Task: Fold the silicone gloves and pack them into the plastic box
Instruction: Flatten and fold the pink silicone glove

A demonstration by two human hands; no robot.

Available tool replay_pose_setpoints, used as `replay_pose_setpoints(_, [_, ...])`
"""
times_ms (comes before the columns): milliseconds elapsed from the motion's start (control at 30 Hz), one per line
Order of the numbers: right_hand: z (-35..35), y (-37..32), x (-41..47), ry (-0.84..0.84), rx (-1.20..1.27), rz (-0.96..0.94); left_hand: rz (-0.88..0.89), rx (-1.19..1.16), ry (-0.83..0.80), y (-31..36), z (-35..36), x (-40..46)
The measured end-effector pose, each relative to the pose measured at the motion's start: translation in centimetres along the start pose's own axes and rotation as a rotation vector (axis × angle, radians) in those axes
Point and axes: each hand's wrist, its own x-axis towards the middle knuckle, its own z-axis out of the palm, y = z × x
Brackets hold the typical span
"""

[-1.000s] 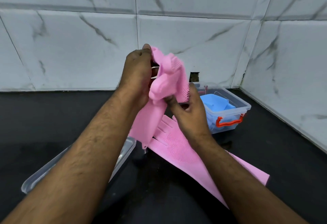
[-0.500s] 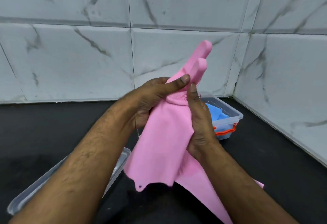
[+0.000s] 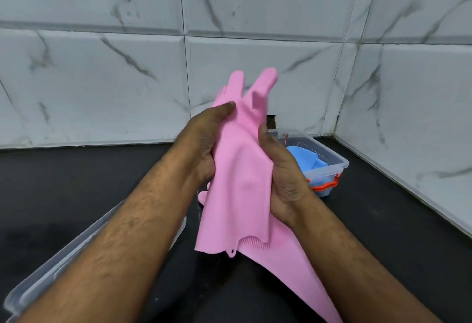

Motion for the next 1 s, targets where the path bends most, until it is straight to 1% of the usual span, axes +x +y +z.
replay_pose_setpoints(67, [-0.1,0.0,0.0,0.03,-0.028,-0.006,-0.087,0.021,0.034,0.3,-0.2,-0.2])
replay_pose_setpoints(167, [0.1,-0.4,-0.4,0.02,-0.018,0.1,-0.143,0.056,0.069,0.7,-0.4,-0.5])
replay_pose_setpoints(233, [0.4,-0.8,-0.6,0.004,0.016,0.14,-0.116,0.037,0.1,0.6,-0.4,-0.4])
replay_pose_setpoints(333, [-0.2,-1.7,-0.4,-0.048,0.009,0.087,-0.099,-0.016,0.097,0.3,-0.1,-0.3])
replay_pose_setpoints(433, [-1.7,-1.7,-0.7,0.018,-0.072,0.12,0.012,-0.114,0.211,0.3,-0.4,0.6])
replay_pose_setpoints(500, [-2.5,-1.4,-1.2,0.096,-0.019,0.1,0.088,-0.186,0.292,0.4,-1.0,1.1])
replay_pose_setpoints(533, [-2.3,-1.5,-1.4,0.065,0.01,0.086,0.112,-0.212,0.323,0.4,-1.4,1.4])
replay_pose_setpoints(600, [-1.3,-1.7,-1.6,-0.07,0.088,0.035,0.138,-0.208,0.397,0.5,-2.1,2.0])
replay_pose_setpoints(700, [0.2,-2.0,-1.6,-0.09,0.228,-0.072,0.137,-0.178,0.484,0.4,-2.3,2.7])
replay_pose_setpoints(833, [0.4,-0.8,-0.7,-0.061,0.156,-0.171,0.153,-0.227,0.484,-0.3,-2.0,3.0])
replay_pose_setpoints(900, [-0.1,-0.2,-0.6,-0.059,0.173,-0.146,0.178,-0.255,0.464,-0.9,-1.9,2.8])
replay_pose_setpoints(1000, [-0.3,-0.1,-1.2,-0.03,0.137,-0.104,0.261,-0.205,0.425,-1.9,-2.0,2.4])
